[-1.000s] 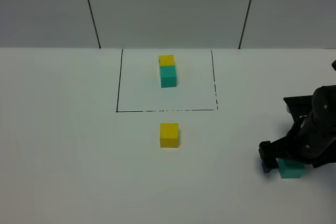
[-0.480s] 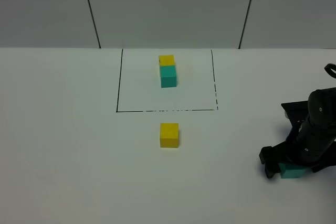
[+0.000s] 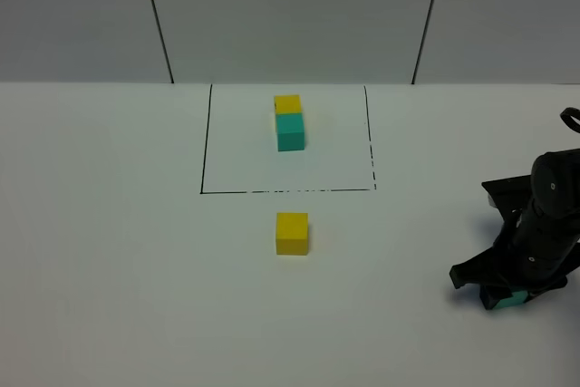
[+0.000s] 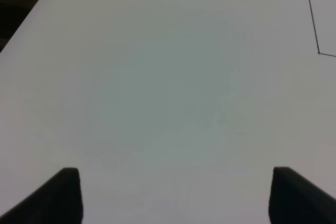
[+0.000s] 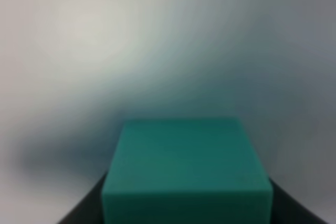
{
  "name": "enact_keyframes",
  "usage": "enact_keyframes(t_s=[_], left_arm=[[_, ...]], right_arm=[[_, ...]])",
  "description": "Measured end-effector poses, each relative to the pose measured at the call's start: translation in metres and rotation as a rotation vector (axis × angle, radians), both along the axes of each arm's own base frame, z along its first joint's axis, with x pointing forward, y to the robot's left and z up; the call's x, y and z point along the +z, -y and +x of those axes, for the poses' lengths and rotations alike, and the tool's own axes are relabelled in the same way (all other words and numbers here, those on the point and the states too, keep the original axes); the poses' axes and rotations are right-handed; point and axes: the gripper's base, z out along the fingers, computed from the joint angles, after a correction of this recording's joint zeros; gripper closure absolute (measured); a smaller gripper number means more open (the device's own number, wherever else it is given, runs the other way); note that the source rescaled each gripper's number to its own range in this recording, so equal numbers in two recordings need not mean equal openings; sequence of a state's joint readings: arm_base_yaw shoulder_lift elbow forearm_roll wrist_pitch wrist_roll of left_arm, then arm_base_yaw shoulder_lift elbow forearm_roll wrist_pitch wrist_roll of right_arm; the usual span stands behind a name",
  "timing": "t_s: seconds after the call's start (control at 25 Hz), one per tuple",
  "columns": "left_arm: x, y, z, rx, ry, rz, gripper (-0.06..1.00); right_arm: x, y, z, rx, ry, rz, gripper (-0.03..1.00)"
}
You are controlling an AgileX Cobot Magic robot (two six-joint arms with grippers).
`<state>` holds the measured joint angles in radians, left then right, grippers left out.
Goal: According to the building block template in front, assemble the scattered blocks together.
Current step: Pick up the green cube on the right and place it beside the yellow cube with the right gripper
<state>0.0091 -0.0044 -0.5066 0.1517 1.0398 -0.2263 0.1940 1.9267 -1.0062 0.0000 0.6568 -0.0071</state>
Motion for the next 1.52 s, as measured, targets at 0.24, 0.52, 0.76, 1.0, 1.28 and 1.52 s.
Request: enact_keyframes(t_s=[0.24, 0.52, 0.76, 1.0, 1.28, 1.52], left_arm=[[0.000, 0.000, 0.000, 0.000, 0.000, 0.000, 0.34], [0.000, 0.000, 0.000, 0.000, 0.000, 0.000, 0.34], [0.000, 0.000, 0.000, 0.000, 0.000, 0.000, 0.34], [0.000, 0.000, 0.000, 0.000, 0.000, 0.000, 0.34], [0.000, 0.000, 0.000, 0.000, -0.001, 0.000, 0.34], [0.000, 0.000, 0.000, 0.000, -0.001, 0.000, 0.34]], right_arm=[[0.031, -0.015, 0.016, 0.162, 0.024, 0.025, 0.81], [0.070, -0.078, 0.030, 0.756, 0.188, -0.010, 0.81], [0.078, -0.116, 0.032, 1.020, 0.268, -0.070, 0.81], [0.057, -0.137, 0.041, 1.185, 0.121, -0.176, 0.81], [0.053, -0.168, 0.048, 1.340, 0.140, -0.196, 0.81], [0.040, -0.176, 0.051, 1.368, 0.102, -0.192, 0.81]])
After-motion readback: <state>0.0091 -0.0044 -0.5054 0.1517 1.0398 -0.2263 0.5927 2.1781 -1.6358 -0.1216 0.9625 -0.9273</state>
